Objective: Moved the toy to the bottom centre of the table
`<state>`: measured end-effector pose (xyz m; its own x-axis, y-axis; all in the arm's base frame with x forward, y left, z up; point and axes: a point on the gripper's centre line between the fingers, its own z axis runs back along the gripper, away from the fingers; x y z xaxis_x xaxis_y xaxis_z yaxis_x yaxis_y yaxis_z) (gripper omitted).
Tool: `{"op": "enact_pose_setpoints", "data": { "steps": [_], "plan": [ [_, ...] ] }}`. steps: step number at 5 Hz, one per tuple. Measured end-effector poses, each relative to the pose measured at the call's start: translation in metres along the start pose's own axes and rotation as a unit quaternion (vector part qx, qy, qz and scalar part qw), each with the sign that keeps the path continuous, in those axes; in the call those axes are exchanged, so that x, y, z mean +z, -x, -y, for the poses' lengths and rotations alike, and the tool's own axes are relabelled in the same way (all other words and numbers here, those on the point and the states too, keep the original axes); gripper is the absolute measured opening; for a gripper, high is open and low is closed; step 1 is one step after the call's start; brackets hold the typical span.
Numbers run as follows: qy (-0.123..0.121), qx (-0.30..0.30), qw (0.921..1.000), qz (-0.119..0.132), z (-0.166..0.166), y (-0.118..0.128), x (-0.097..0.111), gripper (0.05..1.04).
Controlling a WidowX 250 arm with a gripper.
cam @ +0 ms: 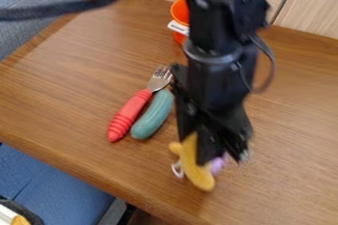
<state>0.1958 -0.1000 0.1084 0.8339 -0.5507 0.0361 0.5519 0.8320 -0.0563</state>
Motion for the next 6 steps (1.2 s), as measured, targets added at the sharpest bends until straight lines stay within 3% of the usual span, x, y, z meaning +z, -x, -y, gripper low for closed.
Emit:
{"op": "enact_pose_setpoints", "data": {
  "steps": [1,3,6],
  "plan": [
    [0.001,-0.011,0.9999,-0.005,0.005,-0.001,-0.005,0.431],
    [-0.007,0.005,0.9998,-0.017,0.0,-0.001,-0.011,0.985],
    [-0.009,0.026,0.9996,-0.008,-0.016,-0.001,-0.003,1.001]
  ]
}}
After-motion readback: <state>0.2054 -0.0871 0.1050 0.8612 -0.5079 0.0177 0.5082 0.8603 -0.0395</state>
